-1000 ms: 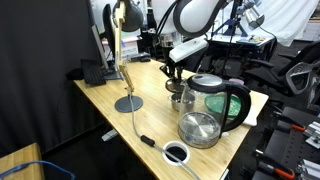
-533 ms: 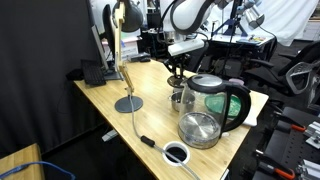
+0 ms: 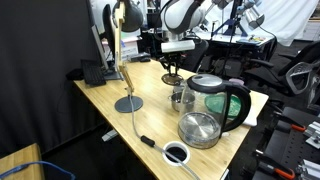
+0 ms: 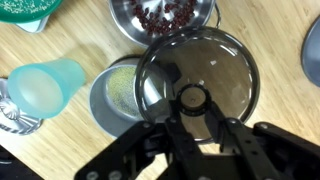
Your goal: Pick the black lid and put it on the grey pot
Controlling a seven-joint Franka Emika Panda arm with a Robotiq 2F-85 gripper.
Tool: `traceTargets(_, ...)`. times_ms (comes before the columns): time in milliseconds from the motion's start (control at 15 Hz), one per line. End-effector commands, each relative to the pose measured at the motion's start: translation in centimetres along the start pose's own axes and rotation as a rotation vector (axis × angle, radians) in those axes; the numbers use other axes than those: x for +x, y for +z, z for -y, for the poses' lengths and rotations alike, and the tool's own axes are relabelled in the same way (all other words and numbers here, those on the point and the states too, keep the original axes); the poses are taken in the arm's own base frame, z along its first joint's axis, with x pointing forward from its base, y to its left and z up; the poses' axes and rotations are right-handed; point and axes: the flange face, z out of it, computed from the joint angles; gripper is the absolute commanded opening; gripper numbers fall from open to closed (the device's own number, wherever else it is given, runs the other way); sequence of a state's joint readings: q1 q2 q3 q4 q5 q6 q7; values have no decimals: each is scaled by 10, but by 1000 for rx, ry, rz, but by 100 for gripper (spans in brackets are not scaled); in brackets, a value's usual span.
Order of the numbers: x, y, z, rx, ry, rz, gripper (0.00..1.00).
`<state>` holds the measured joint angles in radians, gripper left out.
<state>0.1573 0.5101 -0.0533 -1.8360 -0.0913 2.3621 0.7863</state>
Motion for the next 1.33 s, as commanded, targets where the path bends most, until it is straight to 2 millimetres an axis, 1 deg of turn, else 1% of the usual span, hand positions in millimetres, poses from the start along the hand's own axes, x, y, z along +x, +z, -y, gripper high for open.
traceTargets(0,11,-10,-4,8,93,-38,8)
traceTargets(200,16,-18,-18,-8,161,-43,8)
traceTargets(467,23,-13,-36,-49,259,-57,8)
traceTargets(600,21,-10,-38,-49,270,-40,8)
traceTargets(733,15,-13,-31,-38,251,-37,8)
traceTargets(800,24,-4,-30,-42,248,-43,31)
traceTargets(933,19,-7,-26,-36,241,-44,31)
traceTargets(1200,19,-8,-27,-37,242,-43,31)
traceTargets(1267,19,-8,-27,-37,242,-43,8)
